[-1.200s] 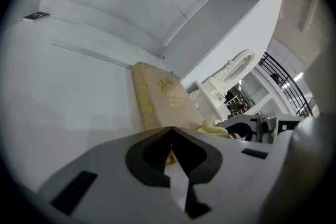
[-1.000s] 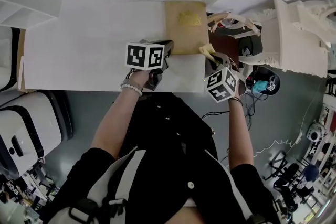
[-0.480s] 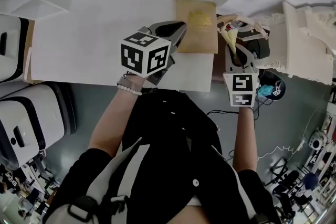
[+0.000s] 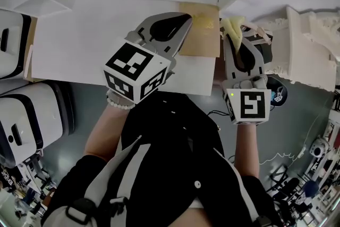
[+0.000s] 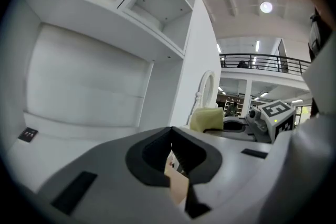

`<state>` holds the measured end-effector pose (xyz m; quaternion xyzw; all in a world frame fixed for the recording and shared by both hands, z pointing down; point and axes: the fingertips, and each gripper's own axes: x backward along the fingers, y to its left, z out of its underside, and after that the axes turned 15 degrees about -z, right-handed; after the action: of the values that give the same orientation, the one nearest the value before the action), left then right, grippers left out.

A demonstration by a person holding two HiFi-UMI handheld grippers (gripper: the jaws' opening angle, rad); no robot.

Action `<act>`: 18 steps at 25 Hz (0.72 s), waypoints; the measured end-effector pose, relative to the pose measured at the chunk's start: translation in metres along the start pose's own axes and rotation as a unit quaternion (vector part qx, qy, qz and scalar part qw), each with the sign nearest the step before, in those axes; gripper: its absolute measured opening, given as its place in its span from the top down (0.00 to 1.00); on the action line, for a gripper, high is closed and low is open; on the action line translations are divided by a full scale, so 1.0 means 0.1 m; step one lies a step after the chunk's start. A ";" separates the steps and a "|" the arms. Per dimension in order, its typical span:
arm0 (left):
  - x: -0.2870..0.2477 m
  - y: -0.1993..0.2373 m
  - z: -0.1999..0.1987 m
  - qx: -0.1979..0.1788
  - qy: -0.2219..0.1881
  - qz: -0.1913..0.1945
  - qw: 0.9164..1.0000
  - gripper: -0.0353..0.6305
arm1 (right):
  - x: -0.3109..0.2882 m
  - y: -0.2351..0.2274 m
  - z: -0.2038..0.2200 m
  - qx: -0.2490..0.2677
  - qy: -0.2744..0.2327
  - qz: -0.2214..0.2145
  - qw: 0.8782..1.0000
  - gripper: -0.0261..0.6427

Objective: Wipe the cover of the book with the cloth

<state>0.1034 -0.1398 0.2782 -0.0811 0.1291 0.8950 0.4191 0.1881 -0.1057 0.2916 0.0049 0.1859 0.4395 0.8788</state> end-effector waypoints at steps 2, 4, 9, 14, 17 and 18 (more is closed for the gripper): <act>0.07 -0.01 -0.11 -0.011 -0.018 -0.006 1.000 0.94 | 0.01 0.03 -0.15 0.004 -0.019 -0.004 1.000 0.91; 0.13 -0.01 -0.20 -0.021 -0.034 -0.011 0.999 0.94 | 0.01 0.05 -0.28 0.008 -0.036 -0.007 0.999 0.91; 0.28 0.01 -0.37 -0.027 -0.058 -0.023 0.998 0.94 | 0.02 0.09 -0.42 0.006 -0.057 -0.010 0.998 0.91; 0.35 0.04 -0.44 -0.023 -0.060 -0.024 0.998 0.94 | 0.01 0.12 -0.50 0.001 -0.069 -0.015 0.997 0.91; 0.38 0.06 -0.46 -0.021 -0.062 -0.026 0.998 0.94 | 0.01 0.12 -0.53 -0.002 -0.074 -0.013 0.997 0.91; 0.38 0.06 -0.46 -0.021 -0.062 -0.026 0.998 0.94 | 0.01 0.12 -0.53 -0.002 -0.074 -0.012 0.997 0.91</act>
<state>0.0765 -0.1295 0.2253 -0.0375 0.0817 0.8897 0.4477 0.1617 -0.1055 0.2437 0.0332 0.1194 0.4275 0.8955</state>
